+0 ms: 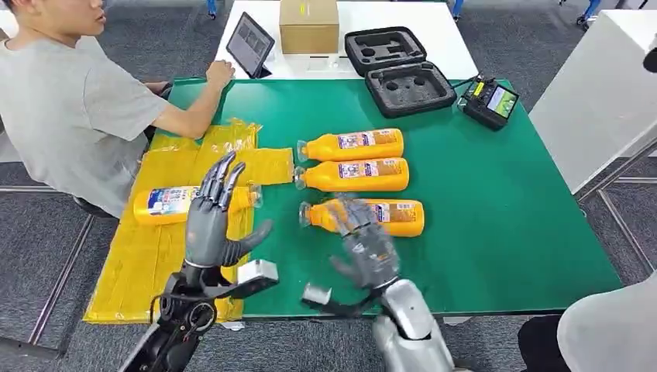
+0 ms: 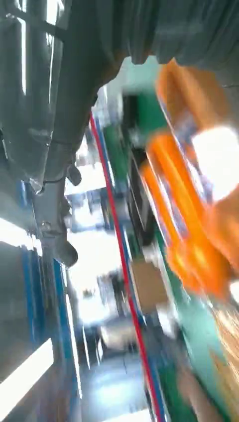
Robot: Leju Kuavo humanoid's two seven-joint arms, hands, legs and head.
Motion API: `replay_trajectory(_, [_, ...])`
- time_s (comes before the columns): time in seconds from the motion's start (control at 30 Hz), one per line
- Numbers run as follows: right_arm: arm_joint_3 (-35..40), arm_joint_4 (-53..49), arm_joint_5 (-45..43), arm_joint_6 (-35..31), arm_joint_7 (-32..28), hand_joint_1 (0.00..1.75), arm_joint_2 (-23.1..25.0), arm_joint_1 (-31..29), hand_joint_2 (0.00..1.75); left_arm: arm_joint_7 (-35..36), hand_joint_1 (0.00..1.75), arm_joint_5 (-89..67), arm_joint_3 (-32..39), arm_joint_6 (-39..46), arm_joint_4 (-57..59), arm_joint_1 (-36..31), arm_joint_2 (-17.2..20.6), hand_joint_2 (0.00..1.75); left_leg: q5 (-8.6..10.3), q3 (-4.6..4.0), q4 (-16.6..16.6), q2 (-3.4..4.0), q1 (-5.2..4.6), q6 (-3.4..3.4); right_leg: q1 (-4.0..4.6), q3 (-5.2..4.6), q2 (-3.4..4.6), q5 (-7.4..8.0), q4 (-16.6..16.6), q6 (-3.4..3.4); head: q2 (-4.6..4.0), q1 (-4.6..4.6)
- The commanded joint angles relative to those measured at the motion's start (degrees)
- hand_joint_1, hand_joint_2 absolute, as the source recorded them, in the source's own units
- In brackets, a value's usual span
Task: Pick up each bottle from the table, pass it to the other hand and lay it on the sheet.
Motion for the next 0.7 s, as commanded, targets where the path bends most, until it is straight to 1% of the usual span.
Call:
replay_trajectory(0.03, [6.13, 3.09, 3.34, -0.20, 13.94, 0.00, -9.35, -5.17, 1.75, -4.73, 0.00, 6.54, 4.99, -0.11, -6.07, 2.75, -5.18, 1.75, -0.12, 0.21, 0.03, 0.08, -0.03, -0.04, -0.05, 0.17, 0.23, -0.06, 0.00, -0.02, 0.00, -0.07])
replay_trajectory(0.07, [7.28, 3.82, 1.86, -0.20, 14.87, 0.00, -11.07, -5.03, 1.75, -4.73, 0.00, 6.84, 4.61, -0.11, -6.00, 2.77, -5.24, 1.75, -0.07, 0.13, 0.02, 0.03, -0.06, -0.05, -0.09, 0.10, 0.15, -0.01, 0.00, -0.01, 0.00, -0.07])
replay_trajectory(0.13, [7.28, 3.82, 1.86, -0.20, 14.87, 0.00, -11.07, -5.03, 1.75, -4.73, 0.00, 6.84, 4.61, -0.11, -6.00, 2.77, -5.24, 1.75, -0.06, 0.16, 0.01, -0.09, -0.03, -0.06, -0.07, 0.18, 0.05, -0.03, -0.04, -0.02, 0.00, -0.04])
replay_trajectory(0.17, [8.06, 8.29, 2.17, -0.20, 17.16, 0.00, -10.94, -7.10, 1.75, -4.73, 0.00, 8.34, 3.93, -0.11, -6.61, 2.65, -4.55, 1.75, -0.05, 0.14, -0.01, -0.05, -0.05, -0.05, -0.08, 0.13, 0.08, 0.00, -0.03, -0.01, 0.00, -0.07])
replay_trajectory(0.2, [8.29, 8.89, 1.84, -0.20, 17.59, 0.00, -11.52, -6.80, 1.75, -4.73, 0.00, 9.34, 3.78, -0.11, -6.71, 2.28, -4.34, 1.75, -0.03, 0.08, -0.01, 0.04, -0.04, -0.03, -0.06, 0.06, 0.13, 0.04, -0.05, 0.00, 0.00, -0.07])
replay_trajectory(0.23, [8.24, 13.31, 2.33, -0.20, 19.24, 0.00, -11.82, -9.03, 1.75, -4.73, 0.00, 10.57, 3.12, -0.11, -7.59, 2.47, -4.27, 1.75, -0.06, 0.17, -0.02, 0.07, -0.03, -0.06, -0.06, 0.13, 0.20, 0.03, -0.05, -0.02, 0.00, -0.04])
replay_trajectory(0.27, [8.04, 17.45, 1.82, -0.20, 19.68, 0.00, -12.35, -11.07, 1.75, -4.73, 0.00, 12.13, 3.05, -0.11, -8.54, 2.58, -4.60, 1.75, -0.05, 0.15, -0.02, 0.07, -0.02, -0.05, -0.05, 0.13, 0.19, 0.03, -0.06, -0.02, 0.00, -0.04])
replay_trajectory(0.3, [7.86, 18.81, 1.83, -0.20, 20.14, 0.00, -12.69, -11.58, 1.75, -4.73, 0.00, 12.13, 3.42, -0.11, -8.95, 2.40, -4.98, 1.75, -0.08, 0.24, -0.02, 0.12, 0.00, -0.08, -0.03, 0.19, 0.28, 0.03, -0.06, -0.04, 0.00, -0.07])
replay_trajectory(0.37, [7.23, 19.82, 0.96, -0.20, 19.56, 0.00, -13.11, -12.27, 1.75, -4.73, 0.00, 12.67, 3.68, -0.11, -8.81, 2.04, -5.47, 1.75, -0.07, 0.26, -0.01, 0.07, 0.00, -0.08, -0.02, 0.21, 0.25, 0.02, -0.06, -0.05, 0.00, -0.07])
replay_trajectory(0.4, [7.05, 20.78, 1.47, -0.20, 20.13, 0.00, -13.60, -12.81, 1.75, -4.73, 0.00, 13.11, 3.29, -0.11, -8.18, 1.61, -5.22, 1.75, -0.03, 0.15, 0.00, -0.04, -0.02, -0.05, -0.02, 0.14, 0.09, 0.01, -0.04, -0.01, 0.00, -0.07])
replay_trajectory(0.43, [6.50, 23.54, 1.01, -0.20, 20.53, 0.00, -13.97, -13.84, 1.75, -4.73, 0.00, 13.86, 2.95, -0.11, -7.57, 1.09, -5.07, 1.75, 0.00, 0.10, 0.00, -0.10, -0.04, -0.03, -0.01, 0.10, 0.00, 0.02, -0.03, 0.00, 0.00, -0.04])
replay_trajectory(0.47, [6.21, 28.44, 0.94, -0.20, 21.33, 0.00, -14.40, -15.55, 1.75, -4.73, 0.00, 14.76, 2.43, -0.11, -6.87, 0.63, -4.86, 1.75, 0.05, 0.08, -0.03, -0.09, -0.03, 0.03, -0.01, 0.09, -0.04, 0.03, -0.05, 0.01, 0.00, -0.04])
replay_trajectory(0.53, [5.88, 33.93, 0.46, -0.10, 21.79, 0.00, -14.98, -17.40, 1.75, -4.73, 0.00, 15.67, 1.80, -0.11, -6.15, -0.14, -4.58, 1.75, 0.02, 0.13, -0.02, -0.01, -0.02, 0.03, -0.01, 0.13, 0.05, 0.04, -0.06, 0.01, 0.00, -0.07])
replay_trajectory(0.57, [5.81, 35.03, 0.41, -0.20, 21.97, 0.00, -15.19, -17.86, 1.75, -4.73, 0.00, 15.93, 1.53, -0.11, -5.96, -0.42, -4.48, 1.75, -0.02, 0.21, -0.01, -0.01, -0.02, 0.01, -0.02, 0.21, 0.10, 0.01, -0.06, 0.00, 0.00, -0.07])
replay_trajectory(0.7, [4.78, 39.18, -1.63, 0.53, 21.17, 0.00, -15.52, -19.13, 1.75, -4.73, 0.00, 17.80, -0.13, -0.11, -4.81, -2.07, -3.71, 1.75, 0.03, 0.16, 0.00, -0.20, -0.02, 0.00, -0.03, 0.19, -0.09, -0.01, -0.04, -0.01, 0.00, -0.04])
